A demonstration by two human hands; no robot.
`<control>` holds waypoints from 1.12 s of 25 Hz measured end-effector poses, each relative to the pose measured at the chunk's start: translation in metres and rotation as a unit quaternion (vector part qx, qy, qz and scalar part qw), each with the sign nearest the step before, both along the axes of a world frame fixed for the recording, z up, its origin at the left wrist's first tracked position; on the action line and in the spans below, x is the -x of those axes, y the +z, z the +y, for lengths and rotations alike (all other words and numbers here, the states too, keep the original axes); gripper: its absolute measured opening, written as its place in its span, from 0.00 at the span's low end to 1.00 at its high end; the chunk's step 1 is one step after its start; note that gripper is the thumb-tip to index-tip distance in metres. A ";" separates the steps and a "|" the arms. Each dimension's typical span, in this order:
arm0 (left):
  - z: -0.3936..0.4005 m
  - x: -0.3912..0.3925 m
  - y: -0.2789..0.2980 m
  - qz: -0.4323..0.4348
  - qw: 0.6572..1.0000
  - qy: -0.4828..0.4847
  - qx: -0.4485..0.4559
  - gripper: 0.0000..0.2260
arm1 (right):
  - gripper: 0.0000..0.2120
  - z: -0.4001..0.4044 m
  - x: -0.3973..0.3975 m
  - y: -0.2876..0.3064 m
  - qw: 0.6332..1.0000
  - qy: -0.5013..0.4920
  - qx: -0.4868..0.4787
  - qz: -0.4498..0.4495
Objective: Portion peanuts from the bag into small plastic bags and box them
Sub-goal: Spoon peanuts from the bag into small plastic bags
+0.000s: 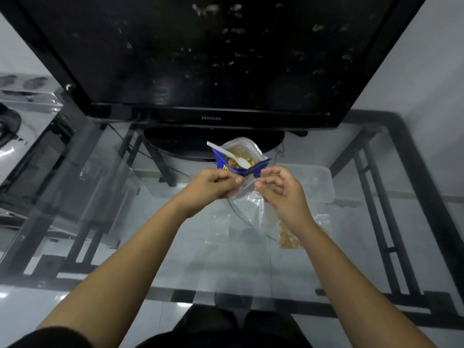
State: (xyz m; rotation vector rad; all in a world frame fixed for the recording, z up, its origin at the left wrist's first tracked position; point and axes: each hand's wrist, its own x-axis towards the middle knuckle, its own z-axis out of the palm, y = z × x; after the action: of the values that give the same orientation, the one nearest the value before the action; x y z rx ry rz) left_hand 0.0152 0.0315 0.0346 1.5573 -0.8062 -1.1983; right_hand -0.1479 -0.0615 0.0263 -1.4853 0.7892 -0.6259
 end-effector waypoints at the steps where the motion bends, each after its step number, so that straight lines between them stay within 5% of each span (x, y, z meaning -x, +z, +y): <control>1: -0.001 0.001 0.008 0.001 1.000 -0.021 -0.007 0.04 | 0.10 -0.002 0.001 0.006 1.000 0.010 0.008 -0.003; 7: -0.004 0.000 0.042 -0.039 0.999 0.010 0.023 0.03 | 0.20 -0.014 0.007 0.038 0.994 0.077 0.046 0.070; 10: -0.003 -0.002 0.058 -0.159 0.987 0.028 0.025 0.07 | 0.20 -0.022 0.015 0.038 0.993 0.080 0.001 0.088; 13: -0.001 0.003 0.063 -0.262 0.963 0.061 0.012 0.04 | 0.17 -0.025 0.014 0.040 0.994 0.052 -0.094 0.016; 28: -0.005 -0.010 0.047 -0.206 0.973 0.089 0.049 0.04 | 0.31 -0.030 0.017 0.037 0.997 0.067 0.032 0.021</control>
State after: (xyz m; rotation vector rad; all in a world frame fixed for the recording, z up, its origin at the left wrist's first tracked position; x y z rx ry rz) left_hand 0.0251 0.0265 0.0819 1.7796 -0.9514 -0.7028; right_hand -0.1649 -0.0914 0.0635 -1.6009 0.7011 -0.5246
